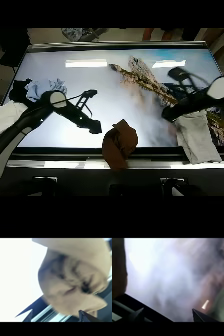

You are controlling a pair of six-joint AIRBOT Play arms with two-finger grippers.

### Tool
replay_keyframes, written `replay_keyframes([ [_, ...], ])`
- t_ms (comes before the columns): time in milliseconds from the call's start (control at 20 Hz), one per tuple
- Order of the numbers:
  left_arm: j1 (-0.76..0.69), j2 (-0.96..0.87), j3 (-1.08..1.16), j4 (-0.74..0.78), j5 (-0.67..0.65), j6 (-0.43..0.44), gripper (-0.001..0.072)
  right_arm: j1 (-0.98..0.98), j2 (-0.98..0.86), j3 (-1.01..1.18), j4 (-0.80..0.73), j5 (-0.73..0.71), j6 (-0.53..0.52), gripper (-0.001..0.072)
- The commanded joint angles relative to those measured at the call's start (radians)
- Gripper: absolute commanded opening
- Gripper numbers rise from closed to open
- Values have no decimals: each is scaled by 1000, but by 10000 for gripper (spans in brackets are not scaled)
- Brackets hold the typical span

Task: Fold the shirts.

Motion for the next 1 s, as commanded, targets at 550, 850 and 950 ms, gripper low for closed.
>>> replay_keyframes([
  [550,-201,-16,-560,-511,531,40,705,1,-310,-237,465,-129,-199,716],
  [850,-229,-74,-560,-617,624,50,37,1,-410,-275,614,-180,-209,716],
  [950,-229,-71,-560,-613,623,69,34,9,-450,-275,623,-190,-188,711],
])
